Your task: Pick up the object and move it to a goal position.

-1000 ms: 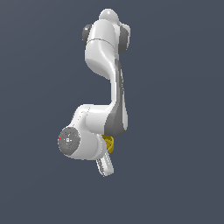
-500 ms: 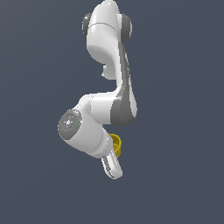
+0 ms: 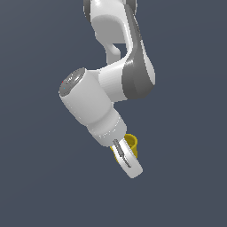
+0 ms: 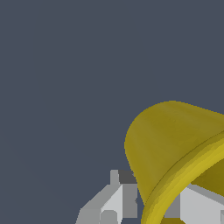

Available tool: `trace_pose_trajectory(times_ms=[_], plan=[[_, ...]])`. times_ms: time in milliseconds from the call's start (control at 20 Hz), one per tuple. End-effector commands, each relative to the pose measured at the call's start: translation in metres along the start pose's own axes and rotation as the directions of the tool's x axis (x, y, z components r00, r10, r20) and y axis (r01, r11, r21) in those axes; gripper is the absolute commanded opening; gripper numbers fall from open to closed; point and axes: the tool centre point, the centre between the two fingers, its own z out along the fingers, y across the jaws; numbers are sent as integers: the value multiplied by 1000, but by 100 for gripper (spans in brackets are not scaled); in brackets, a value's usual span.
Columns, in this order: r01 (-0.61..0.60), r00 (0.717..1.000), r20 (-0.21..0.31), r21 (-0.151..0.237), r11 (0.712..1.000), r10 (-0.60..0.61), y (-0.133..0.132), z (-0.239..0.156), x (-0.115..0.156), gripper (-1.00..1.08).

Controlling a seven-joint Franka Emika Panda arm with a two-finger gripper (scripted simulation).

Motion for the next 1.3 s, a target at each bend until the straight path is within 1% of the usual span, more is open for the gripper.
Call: trace_pose_trajectory(times_ms=[0,150,300,450,600,750,900,1050,1250], plan=[[23,1000,-3,81,996,-23,-17,-22,-17,-100],[50,999,-6,176,983,-50,-33,-49,-38,-100],[75,997,-11,263,962,-75,-45,-75,-58,-100],[97,995,-17,340,935,-97,-53,-99,-76,-100],[115,993,-23,406,907,-116,-58,-122,-92,-100],[131,991,-29,462,877,-133,-61,-141,-107,-100],[143,989,-34,507,850,-146,-63,-157,-118,-100],[152,987,-38,541,827,-157,-63,-170,-127,-100],[161,985,-42,573,804,-167,-63,-182,-136,-100]])
